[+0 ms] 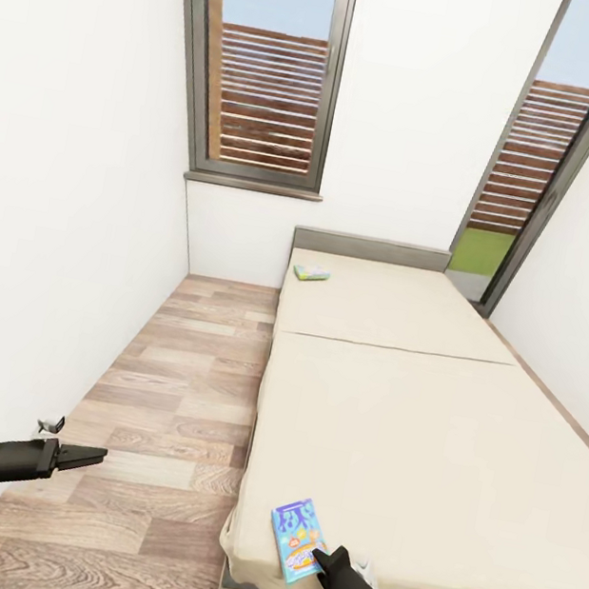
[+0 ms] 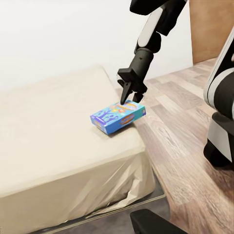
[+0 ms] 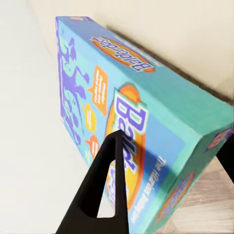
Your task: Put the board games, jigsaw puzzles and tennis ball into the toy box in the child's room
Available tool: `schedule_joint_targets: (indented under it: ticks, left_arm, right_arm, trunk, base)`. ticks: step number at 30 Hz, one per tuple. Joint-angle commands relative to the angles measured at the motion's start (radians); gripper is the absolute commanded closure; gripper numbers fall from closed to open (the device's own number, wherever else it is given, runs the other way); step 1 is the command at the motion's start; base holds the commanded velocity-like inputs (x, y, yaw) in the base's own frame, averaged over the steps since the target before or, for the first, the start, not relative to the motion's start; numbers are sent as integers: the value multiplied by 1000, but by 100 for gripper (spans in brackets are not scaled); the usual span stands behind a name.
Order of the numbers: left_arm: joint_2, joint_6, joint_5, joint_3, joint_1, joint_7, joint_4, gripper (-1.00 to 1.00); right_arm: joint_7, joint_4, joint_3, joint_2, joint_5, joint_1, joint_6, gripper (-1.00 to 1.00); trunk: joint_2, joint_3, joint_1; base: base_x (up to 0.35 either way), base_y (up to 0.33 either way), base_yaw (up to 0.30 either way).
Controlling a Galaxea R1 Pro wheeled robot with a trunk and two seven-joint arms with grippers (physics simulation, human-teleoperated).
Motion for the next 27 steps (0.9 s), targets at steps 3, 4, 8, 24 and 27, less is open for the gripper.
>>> schedule_joint_targets:
  ticks: [3,4,8,24,27]
  left_arm:
    - [0,11,-1,1,0,-4,0,-100]
    - [0,11,-1,1,0,-4,0,-100]
    - [0,11,0,0,0,-4,0,-100]
    - [0,11,-5,-1,0,-3,0,-100]
    - [0,12,-5,-1,0,-3,0,-100]
  right_arm:
    - [3,0,-7,1,1,-1,7,100]
    - [4,0,-7,1,1,-1,7,100]
    - [5,0,-6,1,1,-1,7,100]
    - [70,-5,-11,2,-1,-1,6,100]
    - [72,-6,-11,2,-1,-1,6,100]
  trunk:
    - [21,9,-12]
    - [28,12,-16]
    - [56,24,-31]
    - [168,74,-92]
    - [189,84,-104]
  base:
    - [0,0,0]
    - [0,0,0]
    - [0,0,0]
    - [0,0,0]
    - [0,0,0]
